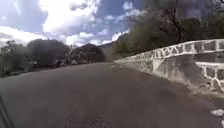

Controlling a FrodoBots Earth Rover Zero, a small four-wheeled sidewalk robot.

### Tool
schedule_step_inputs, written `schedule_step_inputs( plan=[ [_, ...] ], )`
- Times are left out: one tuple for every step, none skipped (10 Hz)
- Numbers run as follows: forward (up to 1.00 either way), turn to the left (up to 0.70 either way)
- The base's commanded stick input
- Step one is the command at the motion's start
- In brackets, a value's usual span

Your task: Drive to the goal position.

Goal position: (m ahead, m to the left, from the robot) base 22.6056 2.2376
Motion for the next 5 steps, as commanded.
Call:
schedule_step_inputs(
  plan=[
    [0.70,0.19],
    [0.70,0.08],
    [0.70,0.00],
    [0.70,0.00],
    [0.70,0.00]
  ],
)
